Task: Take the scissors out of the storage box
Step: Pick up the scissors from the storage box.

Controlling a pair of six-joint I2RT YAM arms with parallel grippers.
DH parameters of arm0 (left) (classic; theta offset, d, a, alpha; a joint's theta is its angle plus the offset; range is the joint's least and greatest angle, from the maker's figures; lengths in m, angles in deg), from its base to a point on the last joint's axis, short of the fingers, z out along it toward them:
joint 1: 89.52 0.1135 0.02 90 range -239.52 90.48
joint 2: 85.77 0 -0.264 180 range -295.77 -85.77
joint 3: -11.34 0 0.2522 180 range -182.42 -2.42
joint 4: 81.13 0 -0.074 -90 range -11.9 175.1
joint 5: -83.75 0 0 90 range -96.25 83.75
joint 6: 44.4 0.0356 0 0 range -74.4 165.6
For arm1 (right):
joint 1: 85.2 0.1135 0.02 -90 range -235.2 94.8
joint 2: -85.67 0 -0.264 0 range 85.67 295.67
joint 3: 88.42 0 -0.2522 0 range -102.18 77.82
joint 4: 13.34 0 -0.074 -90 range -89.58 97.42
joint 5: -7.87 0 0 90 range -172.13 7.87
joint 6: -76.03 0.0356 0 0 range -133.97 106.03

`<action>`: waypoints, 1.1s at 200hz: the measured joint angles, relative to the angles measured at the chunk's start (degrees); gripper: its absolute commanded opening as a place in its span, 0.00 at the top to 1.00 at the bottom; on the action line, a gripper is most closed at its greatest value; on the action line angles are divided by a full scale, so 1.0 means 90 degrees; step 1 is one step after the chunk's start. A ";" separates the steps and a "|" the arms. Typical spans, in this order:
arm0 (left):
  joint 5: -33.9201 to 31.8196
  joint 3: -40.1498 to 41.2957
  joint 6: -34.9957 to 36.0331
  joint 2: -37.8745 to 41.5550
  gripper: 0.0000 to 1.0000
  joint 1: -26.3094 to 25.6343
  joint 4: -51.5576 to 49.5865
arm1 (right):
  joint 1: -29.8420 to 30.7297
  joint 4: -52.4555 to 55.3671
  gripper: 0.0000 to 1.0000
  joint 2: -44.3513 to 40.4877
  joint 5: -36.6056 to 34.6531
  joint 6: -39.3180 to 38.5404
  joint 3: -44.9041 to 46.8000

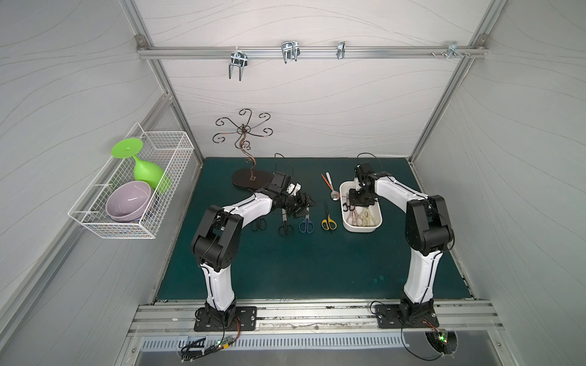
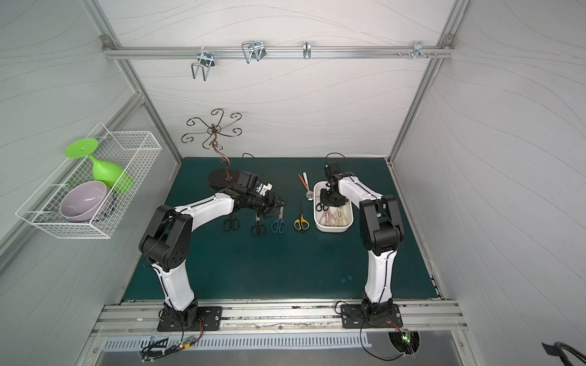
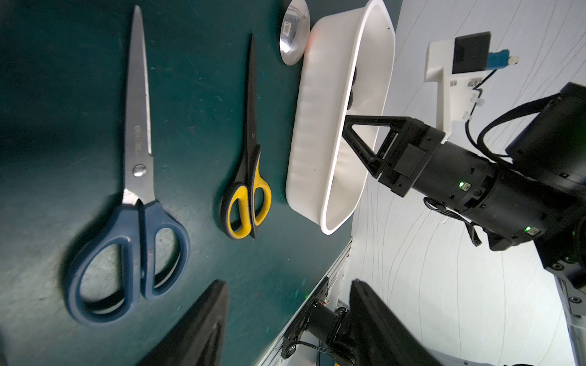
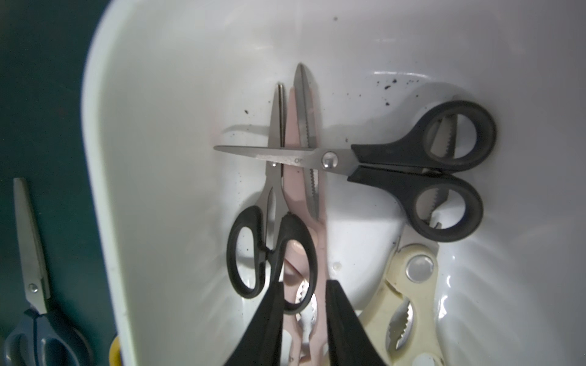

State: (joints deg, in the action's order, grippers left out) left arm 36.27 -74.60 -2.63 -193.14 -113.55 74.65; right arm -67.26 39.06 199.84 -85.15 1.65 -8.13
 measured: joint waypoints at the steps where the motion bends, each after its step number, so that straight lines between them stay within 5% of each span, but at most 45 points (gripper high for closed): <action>1: 0.0000 0.0000 0.0000 0.0000 0.35 0.0000 0.0000 | 0.0000 0.0000 0.72 0.0002 0.0000 0.0000 0.0000; 162: -0.0002 0.0005 0.0005 0.0000 0.35 0.0168 -0.0007 | 0.0000 -0.0002 0.87 0.0355 -0.0153 -0.0073 -0.0039; 220: -0.0002 0.0236 0.0012 0.0015 0.35 0.0223 -0.0002 | -0.0010 0.0061 0.89 -0.0284 -0.0231 -0.0070 0.0216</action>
State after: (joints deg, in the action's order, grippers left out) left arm 36.25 -72.48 -2.52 -193.01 -111.54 74.62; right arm -67.35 39.60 197.28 -87.23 1.02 -6.19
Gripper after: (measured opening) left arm 0.651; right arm 0.115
